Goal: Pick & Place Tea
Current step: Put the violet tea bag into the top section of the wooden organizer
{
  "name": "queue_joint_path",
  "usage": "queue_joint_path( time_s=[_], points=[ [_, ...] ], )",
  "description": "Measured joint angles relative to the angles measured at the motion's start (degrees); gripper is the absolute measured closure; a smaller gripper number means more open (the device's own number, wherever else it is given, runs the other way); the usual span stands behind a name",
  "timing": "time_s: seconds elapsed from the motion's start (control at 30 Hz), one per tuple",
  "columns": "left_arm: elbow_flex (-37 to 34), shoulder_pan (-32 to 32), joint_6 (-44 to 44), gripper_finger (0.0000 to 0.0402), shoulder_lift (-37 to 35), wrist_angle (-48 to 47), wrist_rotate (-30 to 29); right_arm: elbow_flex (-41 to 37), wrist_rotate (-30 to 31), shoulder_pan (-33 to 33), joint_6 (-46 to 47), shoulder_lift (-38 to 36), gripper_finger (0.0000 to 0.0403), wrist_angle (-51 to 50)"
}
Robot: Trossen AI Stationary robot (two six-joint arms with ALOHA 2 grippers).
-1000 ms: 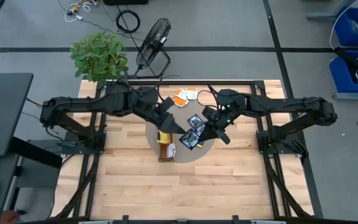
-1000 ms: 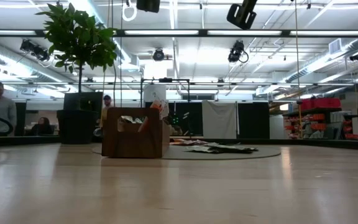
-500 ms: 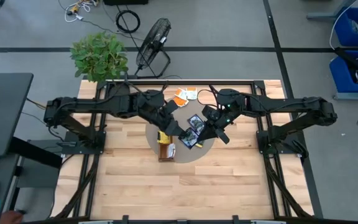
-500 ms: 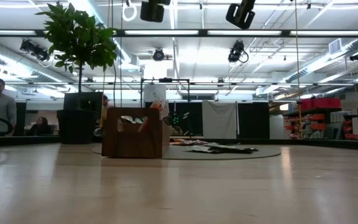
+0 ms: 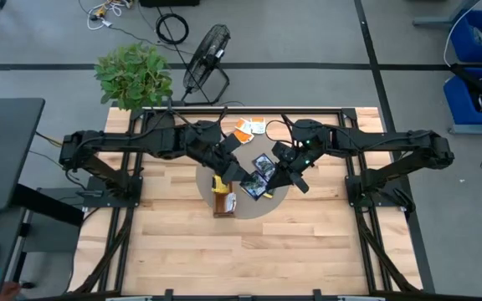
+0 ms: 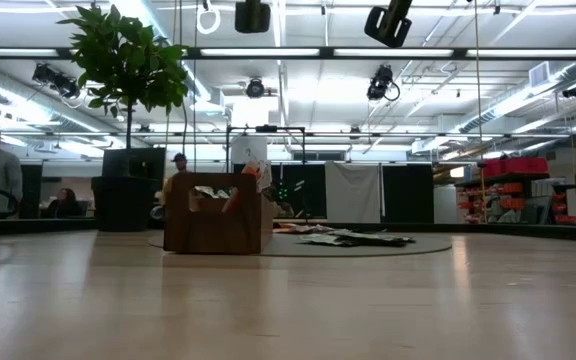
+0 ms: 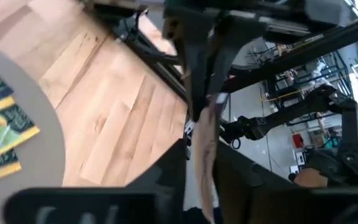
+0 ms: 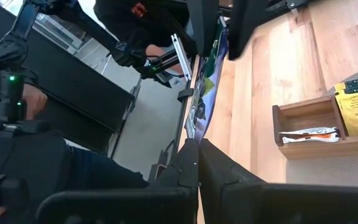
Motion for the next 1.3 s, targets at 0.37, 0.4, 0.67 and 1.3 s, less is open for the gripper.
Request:
queue_joint_path(
  time_s=[0.37, 0.4, 0.67, 1.3],
  points=[
    [0.00, -0.74, 1.98, 0.0398, 0.00, 1.07, -2.86, 0.01, -0.38, 0.01, -0.02, 0.00, 0.0403, -0.19],
    [0.00, -0.74, 1.97, 0.0399, 0.00, 1.08, -2.91, 0.00, -0.39, 0.00, -0.01, 0.00, 0.0403, -0.20],
    [0.01, -1.38, 1.92, 0.0400, -0.03, -1.34, -6.50, 0.00, 0.30, 0.02, -0.02, 0.01, 0.0385, -0.03],
    [0.02, -2.03, -8.13, 0.0401, -0.07, -21.22, -25.14, 0.01, 1.69, 0.02, 1.48, 0.07, 0.0283, 0.02]
  ],
)
